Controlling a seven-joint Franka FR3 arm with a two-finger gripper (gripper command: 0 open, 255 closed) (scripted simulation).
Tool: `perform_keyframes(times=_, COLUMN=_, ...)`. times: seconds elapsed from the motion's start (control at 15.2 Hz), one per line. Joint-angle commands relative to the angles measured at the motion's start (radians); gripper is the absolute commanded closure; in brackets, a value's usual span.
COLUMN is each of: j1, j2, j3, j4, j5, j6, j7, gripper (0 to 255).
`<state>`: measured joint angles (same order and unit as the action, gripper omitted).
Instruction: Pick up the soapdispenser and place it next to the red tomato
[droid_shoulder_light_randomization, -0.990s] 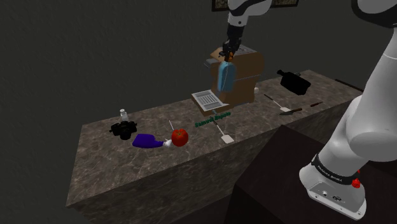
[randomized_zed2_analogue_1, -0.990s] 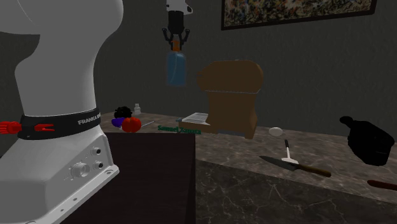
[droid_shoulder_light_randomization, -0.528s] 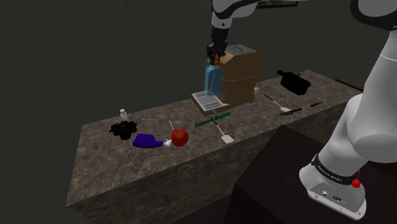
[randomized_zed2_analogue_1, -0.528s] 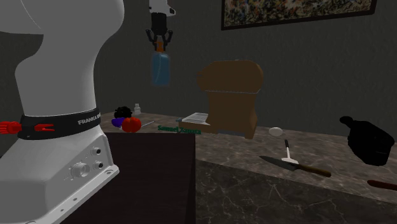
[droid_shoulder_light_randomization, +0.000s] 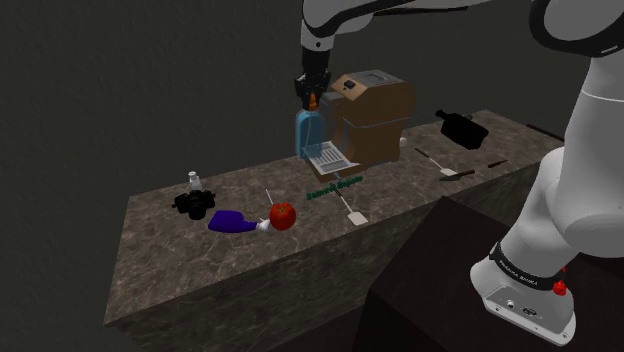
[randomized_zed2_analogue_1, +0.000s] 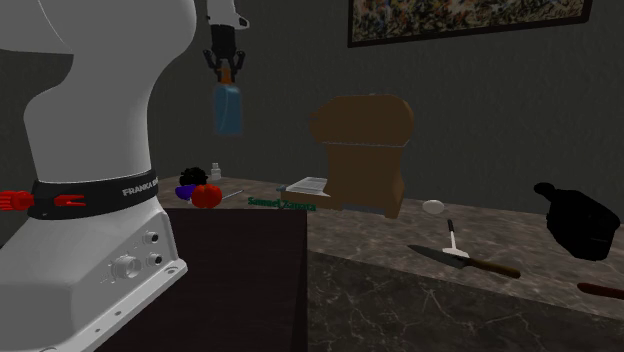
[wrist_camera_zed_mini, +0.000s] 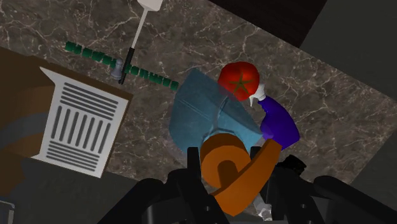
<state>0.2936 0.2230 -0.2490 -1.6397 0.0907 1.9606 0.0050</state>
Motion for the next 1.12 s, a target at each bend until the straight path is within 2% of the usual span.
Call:
perform_keyframes(times=0.0, j1=0.005, j2=0.005, j3=0.003, j4=-0.011, j5=0.0, j6=0.018, j7=0.009, gripper=255)
perform_keyframes(times=1.06, j1=0.004, j2=0.058, j3=0.01, j4=-0.157, j5=0.022, j6=0.215, j7=-0.01, gripper=255)
